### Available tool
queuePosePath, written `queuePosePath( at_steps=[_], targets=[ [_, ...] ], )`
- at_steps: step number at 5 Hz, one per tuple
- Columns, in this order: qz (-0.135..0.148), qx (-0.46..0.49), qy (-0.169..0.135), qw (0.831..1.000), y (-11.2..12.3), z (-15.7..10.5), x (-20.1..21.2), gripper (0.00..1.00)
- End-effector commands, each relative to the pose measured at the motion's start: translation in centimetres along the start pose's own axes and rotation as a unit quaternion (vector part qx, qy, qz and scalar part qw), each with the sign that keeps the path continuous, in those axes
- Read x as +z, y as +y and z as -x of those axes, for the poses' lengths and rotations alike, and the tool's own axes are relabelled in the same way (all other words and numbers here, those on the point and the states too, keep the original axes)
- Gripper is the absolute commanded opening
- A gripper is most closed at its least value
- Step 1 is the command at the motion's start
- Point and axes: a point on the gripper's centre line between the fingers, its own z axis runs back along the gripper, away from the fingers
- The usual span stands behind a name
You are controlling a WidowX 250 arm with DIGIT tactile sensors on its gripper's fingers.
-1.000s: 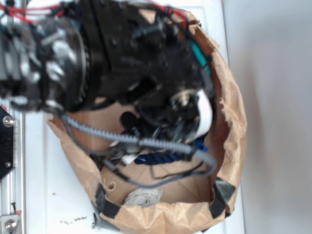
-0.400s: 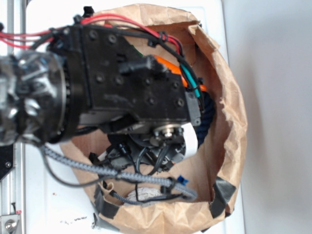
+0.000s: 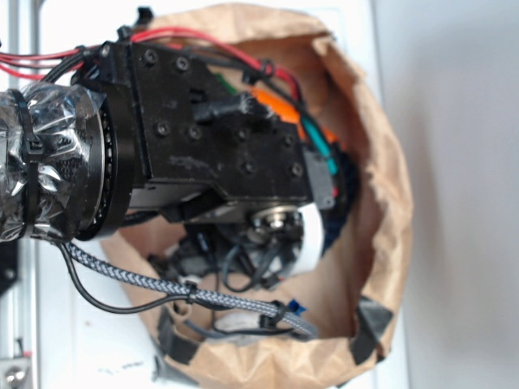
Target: Grab the white paper.
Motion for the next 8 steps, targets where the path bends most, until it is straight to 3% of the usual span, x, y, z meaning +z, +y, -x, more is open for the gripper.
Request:
queuePosePath(
  at_steps=[1, 2, 3, 5, 7, 8],
  targets=[
    [-0.028, -0.186, -0.047, 0.981, -1.2, -1.7, 1.6, 1.0],
    [-0.021, -0.26, -0.085, 0.962, -1.3, -2.2, 0.2, 1.0],
    [0.004, -0.269, -0.113, 0.956, -1.9, -3.3, -0.8, 1.0],
    [0.113, -0.282, -0.168, 0.938, -3.2, -5.4, -2.1, 1.0],
    [0.123, -0.33, -0.233, 0.906, -5.6, -5.4, -2.0, 1.0],
    [0.081, -0.359, -0.269, 0.89, -6.0, -3.9, -0.1, 1.0]
  ],
)
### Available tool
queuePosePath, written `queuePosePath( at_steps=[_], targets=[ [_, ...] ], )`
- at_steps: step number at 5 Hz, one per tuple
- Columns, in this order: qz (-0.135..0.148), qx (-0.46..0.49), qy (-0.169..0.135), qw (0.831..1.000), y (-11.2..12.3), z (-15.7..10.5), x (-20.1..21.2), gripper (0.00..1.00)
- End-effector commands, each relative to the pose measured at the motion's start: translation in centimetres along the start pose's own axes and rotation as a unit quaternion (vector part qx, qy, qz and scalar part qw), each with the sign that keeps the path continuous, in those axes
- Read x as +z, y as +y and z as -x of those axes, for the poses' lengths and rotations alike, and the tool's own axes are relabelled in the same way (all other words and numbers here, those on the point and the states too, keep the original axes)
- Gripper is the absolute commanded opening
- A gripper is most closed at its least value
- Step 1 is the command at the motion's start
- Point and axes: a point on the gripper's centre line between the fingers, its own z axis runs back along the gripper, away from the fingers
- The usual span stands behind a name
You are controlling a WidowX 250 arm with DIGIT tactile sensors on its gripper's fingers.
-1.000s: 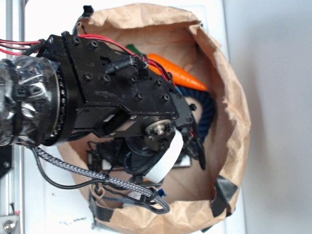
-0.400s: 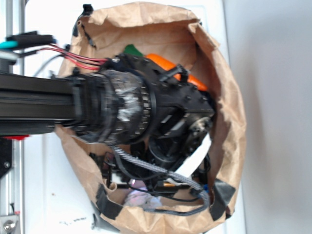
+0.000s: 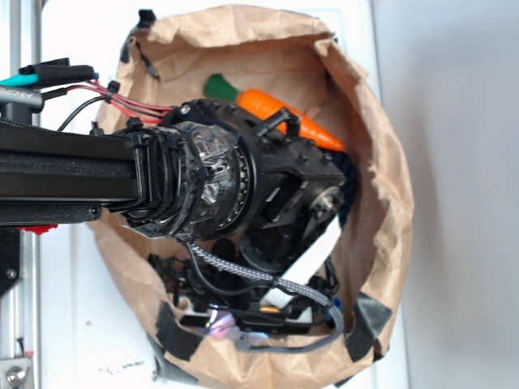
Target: Grab the white paper.
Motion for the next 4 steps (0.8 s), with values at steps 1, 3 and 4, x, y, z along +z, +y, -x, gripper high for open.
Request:
queuePosePath(
  at_steps=[1, 3, 4],
  targets=[
    [-0.069, -0.087, -0.038, 0.993, -1.9, -1.9, 5.1, 1.0],
    [-0.088, -0.072, -0.018, 0.993, -1.4, -3.8, 6.8, 1.0],
    [-0.087, -0.048, 0.054, 0.994, -1.3, -4.7, 6.9, 1.0]
  ],
)
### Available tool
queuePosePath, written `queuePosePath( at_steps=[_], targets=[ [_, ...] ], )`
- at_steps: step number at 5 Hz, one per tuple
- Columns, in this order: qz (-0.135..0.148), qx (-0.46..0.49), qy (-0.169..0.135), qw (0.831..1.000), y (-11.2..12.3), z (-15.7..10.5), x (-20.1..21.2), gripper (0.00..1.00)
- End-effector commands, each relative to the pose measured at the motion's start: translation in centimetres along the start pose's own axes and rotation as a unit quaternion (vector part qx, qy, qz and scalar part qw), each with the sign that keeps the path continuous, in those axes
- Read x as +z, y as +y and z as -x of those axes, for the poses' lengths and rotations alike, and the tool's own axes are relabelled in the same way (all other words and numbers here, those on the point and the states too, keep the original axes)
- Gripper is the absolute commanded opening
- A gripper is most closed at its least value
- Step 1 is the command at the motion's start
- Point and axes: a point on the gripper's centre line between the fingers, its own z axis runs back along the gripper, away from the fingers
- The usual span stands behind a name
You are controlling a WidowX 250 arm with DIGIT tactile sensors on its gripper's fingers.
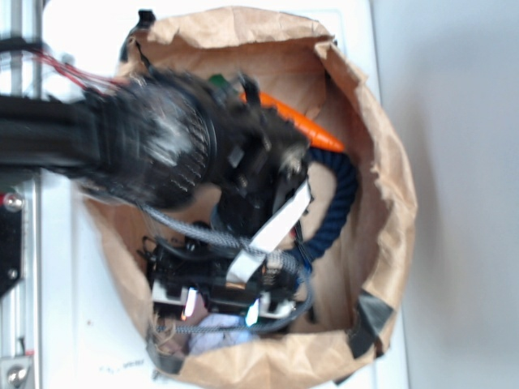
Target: Grab the white paper.
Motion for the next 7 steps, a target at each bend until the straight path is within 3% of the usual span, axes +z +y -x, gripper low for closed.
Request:
queuePosePath(
  at_steps=[1, 2, 4, 6, 7],
  targets=[
    [-0.01, 0.001, 0.107, 0.994, -0.5, -2.8, 1.5, 1.0],
    [-0.001, 0.003, 0.108, 0.994, -0.9, -2.5, 1.4, 1.0],
    [0.005, 0.013, 0.145, 0.989, -0.8, -0.5, 0.0, 1.0],
    [0.024, 0.054, 0.126, 0.99, 1.5, 2.0, -1.5, 1.0],
    [0.031, 0.036, 0.117, 0.992, 1.5, 0.8, -2.5, 1.0]
  ],
)
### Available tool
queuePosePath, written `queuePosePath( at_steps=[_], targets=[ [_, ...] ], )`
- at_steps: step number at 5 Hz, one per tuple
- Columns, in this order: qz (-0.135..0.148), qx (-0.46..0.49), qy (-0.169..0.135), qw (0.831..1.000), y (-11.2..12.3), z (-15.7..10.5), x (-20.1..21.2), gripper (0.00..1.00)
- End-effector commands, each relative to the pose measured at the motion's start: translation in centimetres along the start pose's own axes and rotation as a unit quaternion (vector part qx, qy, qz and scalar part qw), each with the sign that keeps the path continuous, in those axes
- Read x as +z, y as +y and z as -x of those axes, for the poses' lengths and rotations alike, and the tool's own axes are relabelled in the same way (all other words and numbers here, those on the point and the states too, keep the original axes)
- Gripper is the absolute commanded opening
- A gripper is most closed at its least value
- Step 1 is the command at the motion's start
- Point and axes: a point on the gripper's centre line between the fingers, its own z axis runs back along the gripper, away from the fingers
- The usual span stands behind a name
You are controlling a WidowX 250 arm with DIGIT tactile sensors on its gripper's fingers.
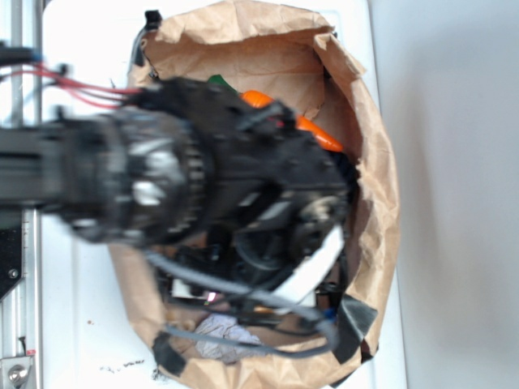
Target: Grab the white paper.
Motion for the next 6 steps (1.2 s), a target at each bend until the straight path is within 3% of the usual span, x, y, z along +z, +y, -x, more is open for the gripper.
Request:
queuePosePath(
  at_steps=[1, 3, 4, 5, 6],
  targets=[
    [0.003, -0.066, -0.02, 0.998, -1.6, -4.5, -0.1, 1.0],
    [0.029, -0.126, -0.046, 0.991, -5.1, -5.8, -0.1, 1.0],
    [0.036, -0.131, -0.057, 0.989, -5.3, -5.2, -2.7, 1.0],
    [0.063, -0.118, -0.079, 0.988, -4.8, -4.4, -5.9, 1.0],
    [0.078, -0.102, -0.053, 0.99, -4.7, -3.5, -8.0, 1.0]
  ],
)
